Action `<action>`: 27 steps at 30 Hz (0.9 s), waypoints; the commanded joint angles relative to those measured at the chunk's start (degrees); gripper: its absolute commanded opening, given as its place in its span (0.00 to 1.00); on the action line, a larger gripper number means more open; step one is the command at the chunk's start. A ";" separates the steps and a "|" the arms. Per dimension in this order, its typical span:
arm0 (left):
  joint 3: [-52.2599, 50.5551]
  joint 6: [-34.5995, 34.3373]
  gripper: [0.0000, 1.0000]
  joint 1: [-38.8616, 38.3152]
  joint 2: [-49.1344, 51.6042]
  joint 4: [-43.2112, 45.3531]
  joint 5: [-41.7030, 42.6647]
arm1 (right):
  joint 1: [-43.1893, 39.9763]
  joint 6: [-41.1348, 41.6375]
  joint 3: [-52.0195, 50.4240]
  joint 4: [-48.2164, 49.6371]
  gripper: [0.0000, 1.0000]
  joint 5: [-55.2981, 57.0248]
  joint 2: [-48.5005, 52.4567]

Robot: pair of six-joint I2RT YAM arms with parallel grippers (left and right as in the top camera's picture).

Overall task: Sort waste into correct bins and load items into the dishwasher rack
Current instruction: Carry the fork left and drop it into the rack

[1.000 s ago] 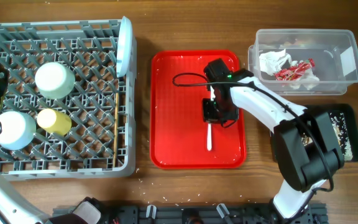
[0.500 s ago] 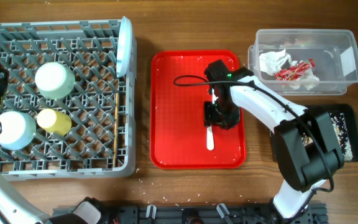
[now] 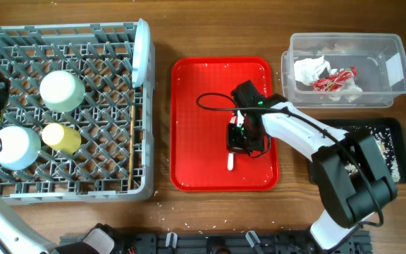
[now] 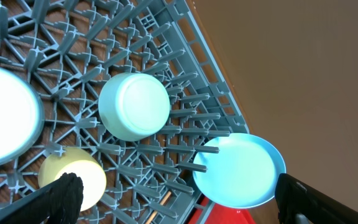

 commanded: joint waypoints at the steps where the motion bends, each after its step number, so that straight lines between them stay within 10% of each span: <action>1: -0.04 -0.50 1.00 0.24 0.00 0.00 -0.15 | 0.66 2.95 -2.54 -0.09 0.04 5.29 3.06; 9: -0.04 -0.50 1.00 0.24 0.00 0.00 -0.15 | 0.66 0.92 10.14 -8.04 0.04 -0.52 -9.14; 16: -0.04 -0.50 1.00 0.24 0.00 0.00 -0.15 | 12.90 13.09 10.36 25.27 0.04 -7.96 -16.17; 27: -0.04 -0.50 1.00 0.24 0.00 0.00 -0.15 | 31.23 25.57 10.36 42.86 0.09 4.59 2.25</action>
